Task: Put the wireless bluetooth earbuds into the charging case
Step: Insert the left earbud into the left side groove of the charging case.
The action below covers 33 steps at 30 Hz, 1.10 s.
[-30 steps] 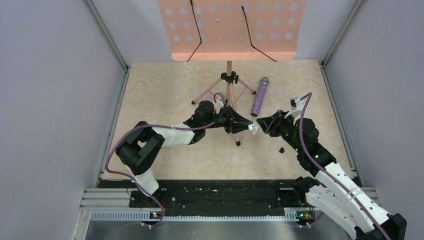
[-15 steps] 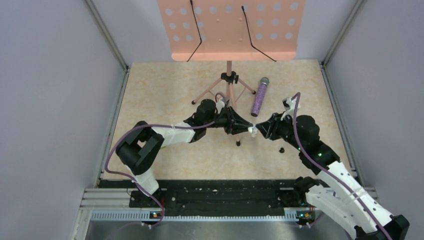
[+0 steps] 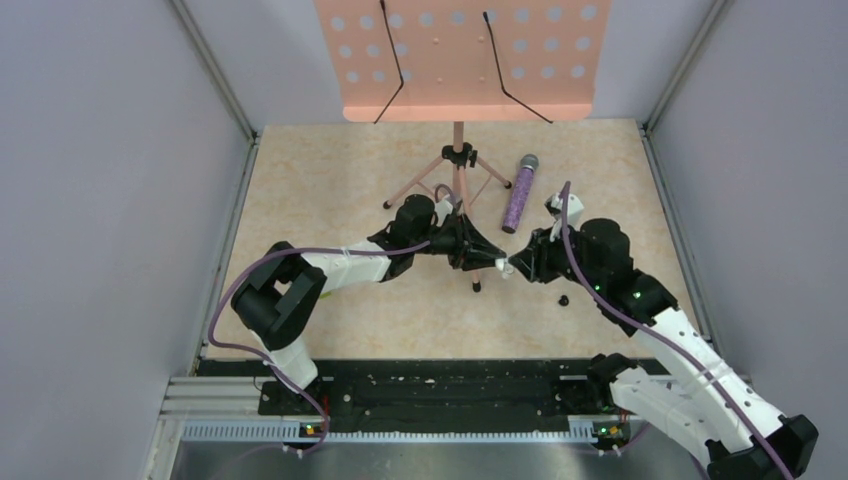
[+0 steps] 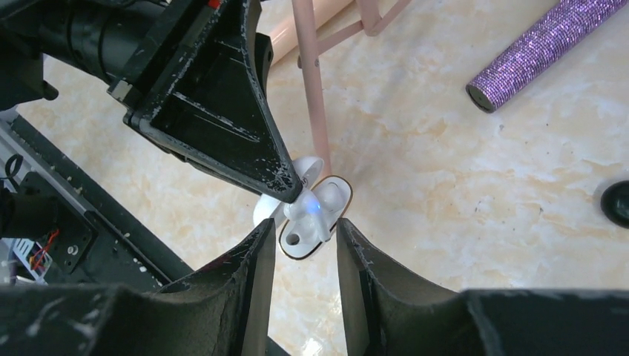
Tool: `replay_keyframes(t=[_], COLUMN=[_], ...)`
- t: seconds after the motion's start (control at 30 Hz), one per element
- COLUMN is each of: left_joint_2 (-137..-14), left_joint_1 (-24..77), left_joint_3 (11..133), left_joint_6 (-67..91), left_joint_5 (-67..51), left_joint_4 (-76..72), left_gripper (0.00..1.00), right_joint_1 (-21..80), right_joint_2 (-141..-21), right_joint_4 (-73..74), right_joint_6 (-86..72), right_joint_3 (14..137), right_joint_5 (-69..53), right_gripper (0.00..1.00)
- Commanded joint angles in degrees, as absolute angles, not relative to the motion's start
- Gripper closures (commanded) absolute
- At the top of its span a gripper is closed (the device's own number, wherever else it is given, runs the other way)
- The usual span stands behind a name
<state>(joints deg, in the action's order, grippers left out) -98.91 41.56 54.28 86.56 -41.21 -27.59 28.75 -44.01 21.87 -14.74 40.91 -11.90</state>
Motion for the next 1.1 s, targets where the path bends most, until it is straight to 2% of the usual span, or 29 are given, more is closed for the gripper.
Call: replay_keyframes(t=[0.0, 0.3, 0.83, 1.07], left_joint_2=[-96.36, -95.84, -95.33, -94.81], left_joint_1=[41.66, 41.66, 41.7, 41.68], left_joint_3=[56.34, 56.32, 56.34, 56.06], left_joint_6=[84.73, 84.46, 84.45, 84.36], left_joint_5=[-42.8, -42.8, -43.05, -43.27], left_joint_4=[-28.31, -28.24, -28.3, -28.64], left_gripper=[1.0, 1.0, 1.0, 1.0], right_joint_1=[28.5, 28.4, 27.61, 27.08], right_joint_2=[-43.73, -46.14, -48.59, -49.1], right_joint_4=[22.39, 21.93, 20.42, 18.74], right_joint_6=[-12.32, -11.21, -11.35, -12.76], right_joint_3=[44.49, 44.14, 43.2, 42.45], right_joint_5=[-13.8, -14.89, -14.22, -15.72], right_gripper=[0.65, 0.71, 0.73, 0.77])
